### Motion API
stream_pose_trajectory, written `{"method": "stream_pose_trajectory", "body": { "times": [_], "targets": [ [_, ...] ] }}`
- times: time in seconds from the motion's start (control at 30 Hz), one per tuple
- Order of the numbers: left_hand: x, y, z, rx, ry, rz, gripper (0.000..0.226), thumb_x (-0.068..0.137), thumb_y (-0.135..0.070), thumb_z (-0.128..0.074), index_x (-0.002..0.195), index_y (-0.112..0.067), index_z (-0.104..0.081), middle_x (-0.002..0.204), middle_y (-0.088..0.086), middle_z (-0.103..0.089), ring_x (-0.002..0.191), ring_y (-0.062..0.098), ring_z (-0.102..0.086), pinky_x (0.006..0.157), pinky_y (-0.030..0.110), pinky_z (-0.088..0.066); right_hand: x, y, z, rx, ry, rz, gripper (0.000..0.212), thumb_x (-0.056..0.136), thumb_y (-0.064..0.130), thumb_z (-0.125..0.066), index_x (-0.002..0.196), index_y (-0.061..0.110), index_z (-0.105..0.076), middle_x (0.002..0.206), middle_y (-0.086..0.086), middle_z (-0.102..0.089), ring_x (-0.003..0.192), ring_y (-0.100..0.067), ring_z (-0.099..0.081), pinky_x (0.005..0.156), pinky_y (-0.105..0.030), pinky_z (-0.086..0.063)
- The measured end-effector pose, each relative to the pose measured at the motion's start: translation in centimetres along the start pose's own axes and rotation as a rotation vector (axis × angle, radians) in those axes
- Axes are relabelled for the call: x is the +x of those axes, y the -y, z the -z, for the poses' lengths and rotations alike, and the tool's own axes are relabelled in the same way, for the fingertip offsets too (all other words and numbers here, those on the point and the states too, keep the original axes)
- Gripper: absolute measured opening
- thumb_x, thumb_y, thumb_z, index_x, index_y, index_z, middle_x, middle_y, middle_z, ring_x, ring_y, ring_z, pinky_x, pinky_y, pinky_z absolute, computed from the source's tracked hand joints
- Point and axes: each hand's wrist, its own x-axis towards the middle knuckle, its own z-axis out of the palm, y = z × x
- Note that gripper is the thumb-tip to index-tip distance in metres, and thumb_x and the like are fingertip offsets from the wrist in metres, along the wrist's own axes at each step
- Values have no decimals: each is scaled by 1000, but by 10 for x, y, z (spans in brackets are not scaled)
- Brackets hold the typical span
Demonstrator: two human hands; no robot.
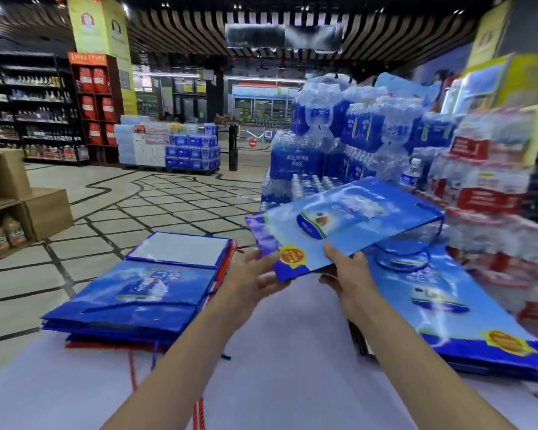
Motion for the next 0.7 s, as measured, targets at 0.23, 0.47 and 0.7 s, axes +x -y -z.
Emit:
{"method": "stream_pose_trajectory", "body": {
  "times": [0.23, 0.47, 0.7],
  "targets": [
    [36, 26, -14, 150, -199, -39, 39, 87, 13, -39, 118, -2, -58, 80, 13, -63, 44, 18, -52, 45, 24, -44, 14, 45, 69, 209, -135, 36, 12, 96, 27, -56, 88, 18, -59, 69, 1, -57, 53, -12, -52, 56, -29, -46],
    [67, 39, -2, -207, -179, -69, 22, 96, -17, -57, 115, -8, -60, 96, 6, -70, 78, 15, -69, 74, 26, -52, 19, 51, 107, 234, -235, -12, 17, 92, 1, -53, 77, 6, -57, 69, -10, -61, 58, -20, -64, 50, -24, -53],
    [67, 60, -13, -145, 7, -123, 50, 85, -1, -66, 130, -15, -52, 116, 10, -69, 96, 30, -69, 82, 41, -58, -24, 6, 64, 103, 0, -87, 31, 83, 8, -70, 113, 4, -67, 100, -14, -74, 81, -27, -73, 61, -32, -58]
  ]
}}
